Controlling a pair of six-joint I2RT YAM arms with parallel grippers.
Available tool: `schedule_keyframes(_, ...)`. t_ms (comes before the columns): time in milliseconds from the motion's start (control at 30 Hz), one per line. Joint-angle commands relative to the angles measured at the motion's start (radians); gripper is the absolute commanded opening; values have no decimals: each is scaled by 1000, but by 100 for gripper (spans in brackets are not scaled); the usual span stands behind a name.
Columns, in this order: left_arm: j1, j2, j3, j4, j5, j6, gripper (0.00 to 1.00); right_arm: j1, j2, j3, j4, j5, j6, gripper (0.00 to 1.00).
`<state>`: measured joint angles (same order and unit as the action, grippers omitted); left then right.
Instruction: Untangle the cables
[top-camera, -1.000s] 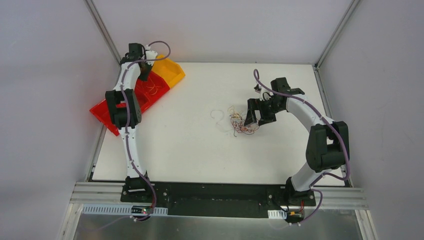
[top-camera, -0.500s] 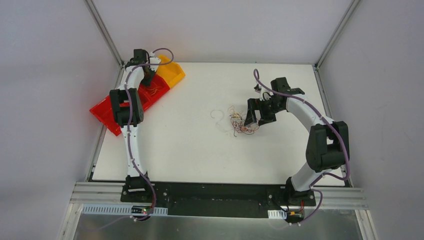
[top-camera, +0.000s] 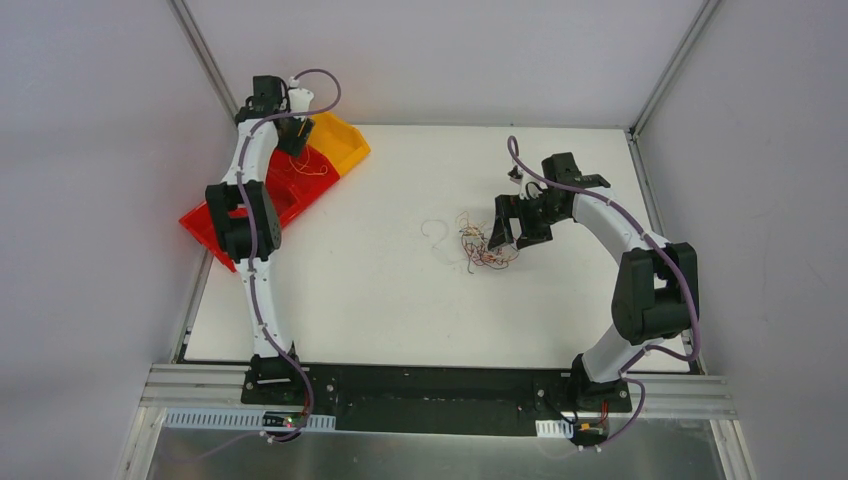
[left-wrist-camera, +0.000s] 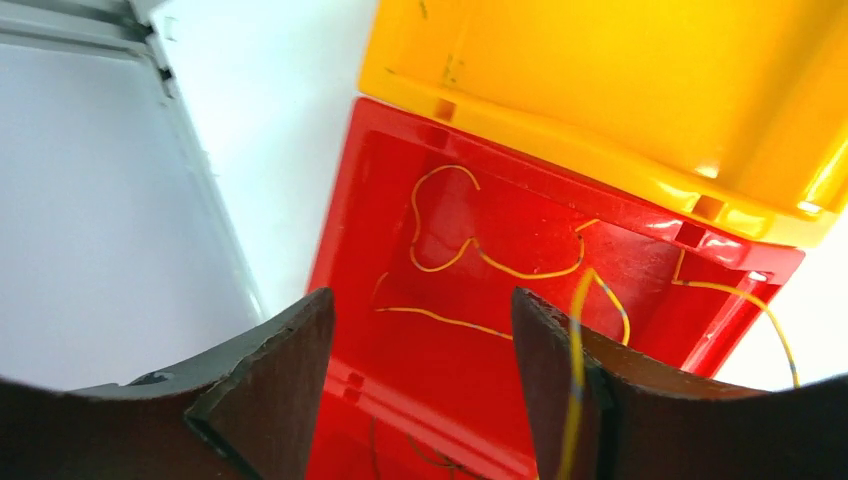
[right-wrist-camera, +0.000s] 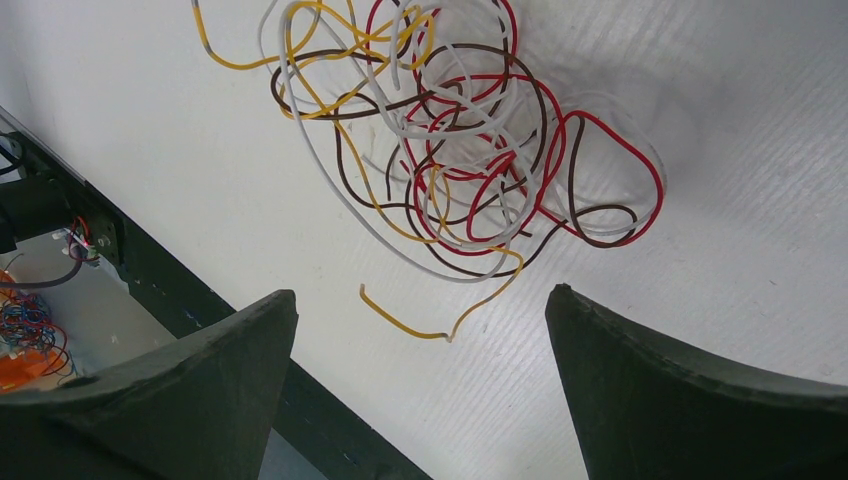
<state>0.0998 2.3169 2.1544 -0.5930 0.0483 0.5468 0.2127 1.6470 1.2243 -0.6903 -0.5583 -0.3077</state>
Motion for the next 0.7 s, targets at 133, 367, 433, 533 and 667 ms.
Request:
schedule_keyframes(133,6,-94,46,-67,52,-7,71,-8,-39,-3,-15,-15,-23,99)
schedule_keyframes(367,12,-131,-9,-153,297,-54,70,-15,-44,-6,-16,-16,-30,99)
schedule_keyframes(433,17,-154,-22,-176,397,-78,85,-19,-49,-10,-16,-20,-31,99)
schedule_keyframes(533,17,-184,-34,-181,441,-115,99,-19,-52,-18,-19,-25,-38,99)
schedule_keyframes(667,20,-210,-22,-180,426,-156,99,-21,-42,-15,-28,-16,-39,99)
